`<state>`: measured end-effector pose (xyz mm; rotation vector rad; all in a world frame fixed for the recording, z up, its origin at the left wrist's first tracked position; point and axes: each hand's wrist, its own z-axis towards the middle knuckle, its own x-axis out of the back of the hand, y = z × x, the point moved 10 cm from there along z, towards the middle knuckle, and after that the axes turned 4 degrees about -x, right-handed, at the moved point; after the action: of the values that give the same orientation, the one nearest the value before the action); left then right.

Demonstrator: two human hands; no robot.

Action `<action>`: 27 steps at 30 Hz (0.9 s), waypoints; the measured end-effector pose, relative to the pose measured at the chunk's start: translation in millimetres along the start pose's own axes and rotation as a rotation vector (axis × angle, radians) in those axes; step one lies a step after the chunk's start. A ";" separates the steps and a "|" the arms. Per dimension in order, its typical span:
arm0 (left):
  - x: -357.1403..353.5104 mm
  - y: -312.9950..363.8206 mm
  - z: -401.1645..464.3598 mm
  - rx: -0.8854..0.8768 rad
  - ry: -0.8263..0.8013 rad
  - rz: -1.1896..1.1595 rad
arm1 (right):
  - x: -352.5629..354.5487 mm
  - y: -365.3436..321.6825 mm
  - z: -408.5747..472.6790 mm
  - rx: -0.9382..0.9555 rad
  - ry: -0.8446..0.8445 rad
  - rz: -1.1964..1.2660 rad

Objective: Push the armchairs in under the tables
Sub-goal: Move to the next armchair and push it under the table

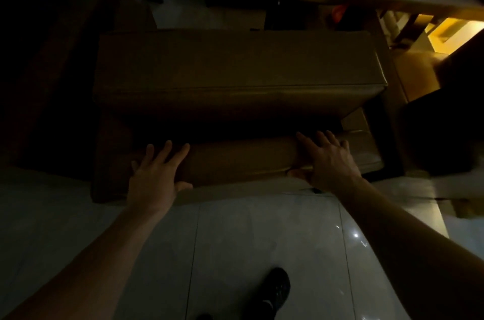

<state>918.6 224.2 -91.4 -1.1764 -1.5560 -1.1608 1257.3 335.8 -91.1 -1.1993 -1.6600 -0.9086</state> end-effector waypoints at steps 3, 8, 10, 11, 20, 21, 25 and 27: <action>6.3 -26.6 5.6 0.007 -0.013 0.001 | 1.6 -25.9 -6.1 -0.007 0.039 0.024; 20.3 -67.8 13.4 0.003 -0.028 0.001 | 0.8 -67.6 -12.2 -0.030 0.059 0.032; 21.6 -75.9 14.3 -0.003 -0.035 -0.009 | 2.1 -75.3 -11.6 -0.034 0.058 0.027; 22.1 -77.5 14.1 -0.015 -0.030 -0.005 | 2.7 -77.0 -11.9 -0.035 0.057 0.022; 27.3 -86.2 20.6 -0.082 -0.025 -0.007 | 6.9 -83.8 -12.0 -0.048 0.087 0.011; 28.7 -88.6 22.8 -0.087 -0.019 -0.014 | 7.5 -86.1 -10.1 -0.049 0.084 0.017; 37.2 -100.7 39.1 -0.118 0.014 0.011 | 9.5 -97.5 3.9 -0.073 0.066 0.062; 40.4 -106.0 50.3 -0.130 0.028 0.013 | 13.1 -102.9 13.7 -0.078 0.075 0.081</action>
<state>802.6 267.3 -82.4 -1.2478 -1.4681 -1.2807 1153.2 324.8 -90.7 -1.2606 -1.5177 -0.9642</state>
